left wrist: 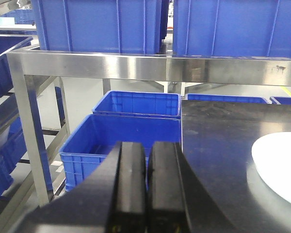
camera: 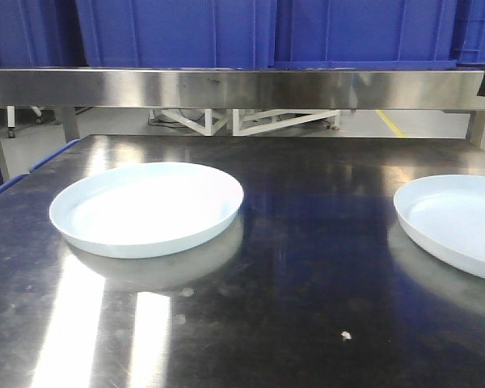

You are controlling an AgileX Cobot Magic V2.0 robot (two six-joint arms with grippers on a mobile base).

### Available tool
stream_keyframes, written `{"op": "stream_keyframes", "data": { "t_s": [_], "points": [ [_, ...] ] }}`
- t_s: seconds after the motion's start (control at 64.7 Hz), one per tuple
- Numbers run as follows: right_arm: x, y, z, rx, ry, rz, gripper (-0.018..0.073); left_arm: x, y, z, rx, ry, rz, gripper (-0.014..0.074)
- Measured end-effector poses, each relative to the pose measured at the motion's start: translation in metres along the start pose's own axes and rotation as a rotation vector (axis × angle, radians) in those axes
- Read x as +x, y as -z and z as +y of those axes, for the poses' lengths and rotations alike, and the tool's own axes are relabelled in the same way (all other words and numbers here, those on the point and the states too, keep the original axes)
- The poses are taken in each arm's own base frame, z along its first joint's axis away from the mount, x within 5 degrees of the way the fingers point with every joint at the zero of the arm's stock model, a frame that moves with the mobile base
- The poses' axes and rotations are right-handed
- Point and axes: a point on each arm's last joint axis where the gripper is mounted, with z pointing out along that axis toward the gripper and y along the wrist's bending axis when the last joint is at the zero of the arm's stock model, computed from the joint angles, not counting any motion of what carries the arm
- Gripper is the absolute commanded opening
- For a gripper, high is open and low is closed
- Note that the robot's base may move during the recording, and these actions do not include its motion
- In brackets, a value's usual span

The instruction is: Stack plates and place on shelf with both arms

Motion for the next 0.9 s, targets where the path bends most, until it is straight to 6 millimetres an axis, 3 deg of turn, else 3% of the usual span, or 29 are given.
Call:
{"op": "stream_keyframes", "data": {
  "t_s": [0.897],
  "points": [
    [0.0, 0.0, 0.0, 0.0, 0.0, 0.0, 0.0048, 0.0, 0.0, 0.0, 0.0, -0.002, 0.0, 0.009]
  ]
}}
